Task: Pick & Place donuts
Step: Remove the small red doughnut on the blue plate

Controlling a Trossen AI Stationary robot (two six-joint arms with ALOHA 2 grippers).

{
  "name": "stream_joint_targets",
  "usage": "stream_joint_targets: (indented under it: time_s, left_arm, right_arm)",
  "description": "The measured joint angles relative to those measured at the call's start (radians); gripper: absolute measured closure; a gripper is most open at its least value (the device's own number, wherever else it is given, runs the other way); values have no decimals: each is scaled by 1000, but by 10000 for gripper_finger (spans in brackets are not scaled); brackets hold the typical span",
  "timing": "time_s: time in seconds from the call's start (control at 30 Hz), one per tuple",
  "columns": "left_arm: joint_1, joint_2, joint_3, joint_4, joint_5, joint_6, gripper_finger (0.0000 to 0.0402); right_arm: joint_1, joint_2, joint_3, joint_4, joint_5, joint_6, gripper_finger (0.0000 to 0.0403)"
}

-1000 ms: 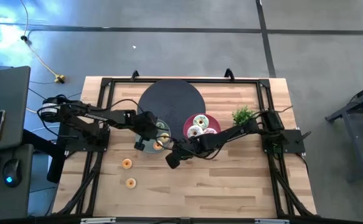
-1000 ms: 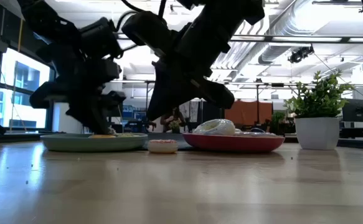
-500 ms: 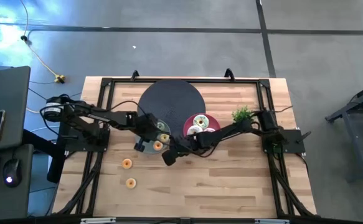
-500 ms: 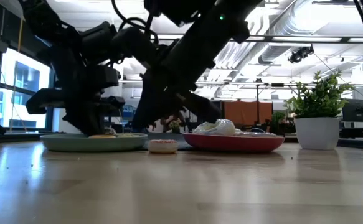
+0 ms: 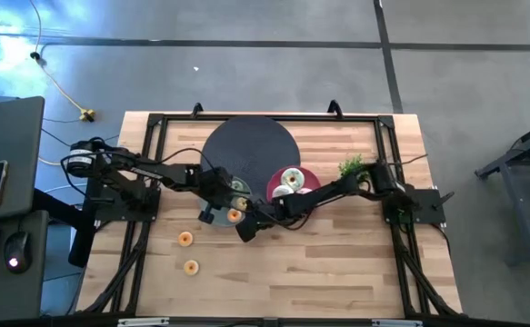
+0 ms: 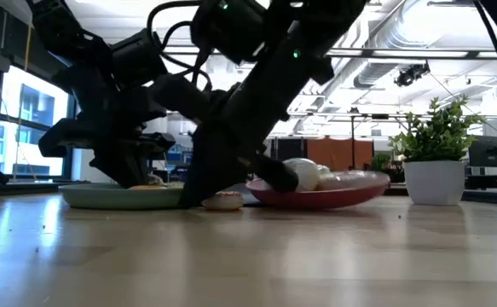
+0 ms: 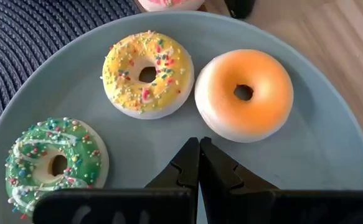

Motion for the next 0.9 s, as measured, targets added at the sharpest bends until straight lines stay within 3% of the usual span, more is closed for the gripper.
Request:
stream_joint_targets:
  time_s: [0.3,0.67,0.9]
  left_arm:
    - [-16,1,0,15,24,-33,401]
    - [-84,0,39,19,-45,-59,401]
    - [-85,-8,40,54,8,-90,401]
  right_arm:
    - [-12,13,3,34,11,-11,403]
    - [-14,13,67,-16,15,-80,403]
    - [-11,13,66,-105,26,-83,403]
